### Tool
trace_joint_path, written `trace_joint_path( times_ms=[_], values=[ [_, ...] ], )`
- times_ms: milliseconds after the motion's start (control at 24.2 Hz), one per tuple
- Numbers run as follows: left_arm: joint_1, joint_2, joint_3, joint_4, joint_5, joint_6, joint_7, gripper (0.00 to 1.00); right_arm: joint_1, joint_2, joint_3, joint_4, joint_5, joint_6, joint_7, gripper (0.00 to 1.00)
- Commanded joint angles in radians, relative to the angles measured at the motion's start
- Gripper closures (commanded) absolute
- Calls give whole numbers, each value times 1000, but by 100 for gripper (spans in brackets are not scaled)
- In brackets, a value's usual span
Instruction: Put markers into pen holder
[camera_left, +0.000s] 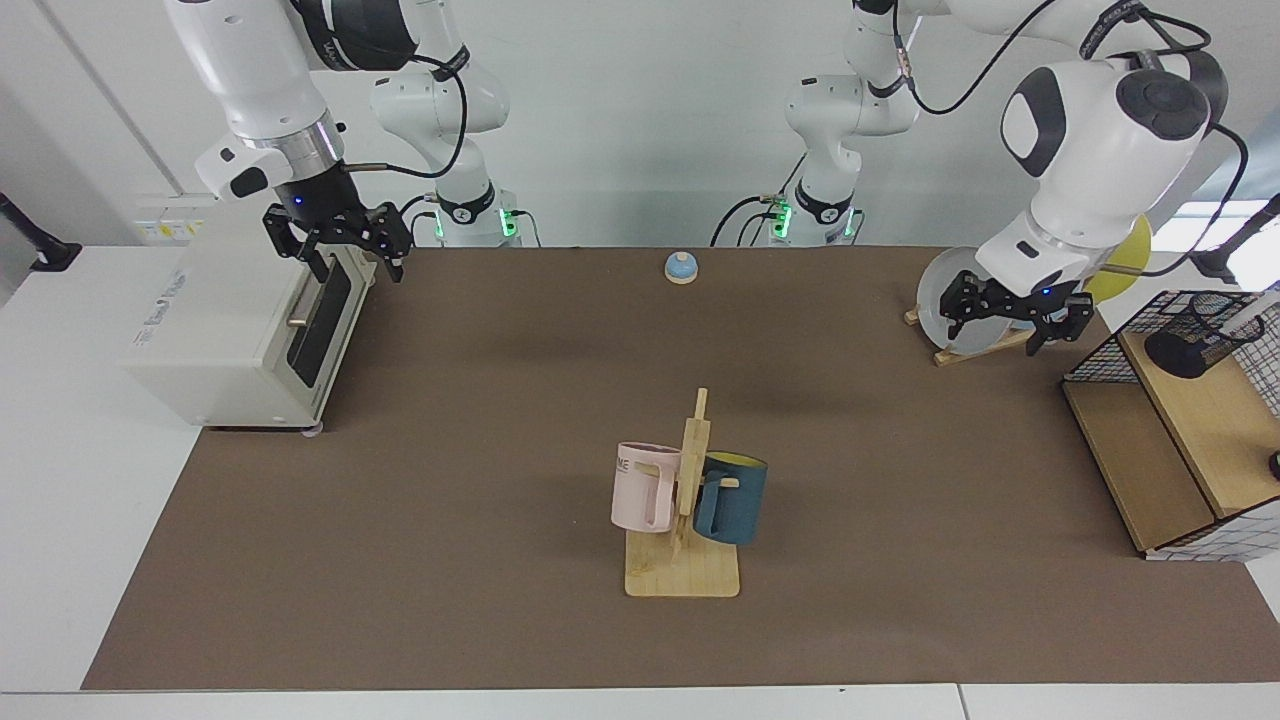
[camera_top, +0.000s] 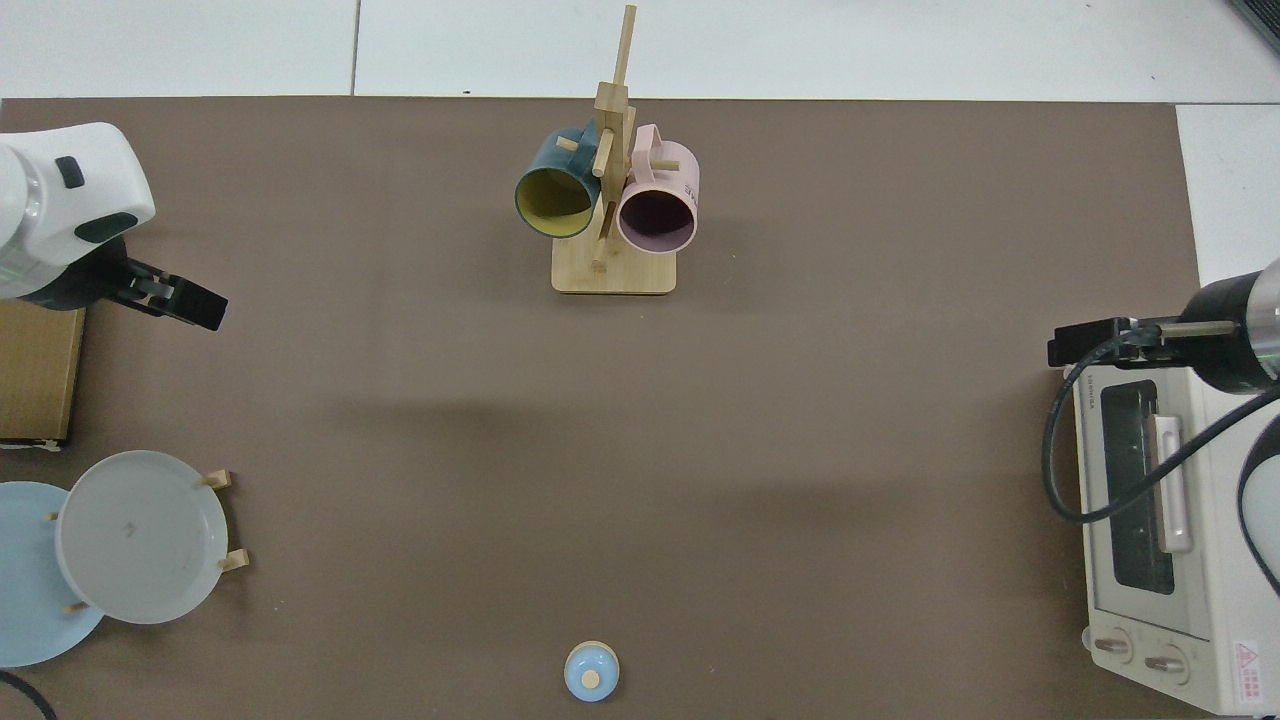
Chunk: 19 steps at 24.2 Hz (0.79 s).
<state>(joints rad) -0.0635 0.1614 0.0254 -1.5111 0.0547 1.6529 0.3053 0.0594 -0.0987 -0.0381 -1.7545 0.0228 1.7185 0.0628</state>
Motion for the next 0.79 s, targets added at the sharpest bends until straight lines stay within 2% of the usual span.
trace_joint_path(
  times_ms=[0,745],
  values=[
    [-1,-79,-2,-8,-22,-64,-103,0,-12,-9,9,4,6,-17,15,0],
    [-2,-82,-15,-26,-50,-38,-97,0,-12,-9,9,4,6,-17,15,0]
  ],
)
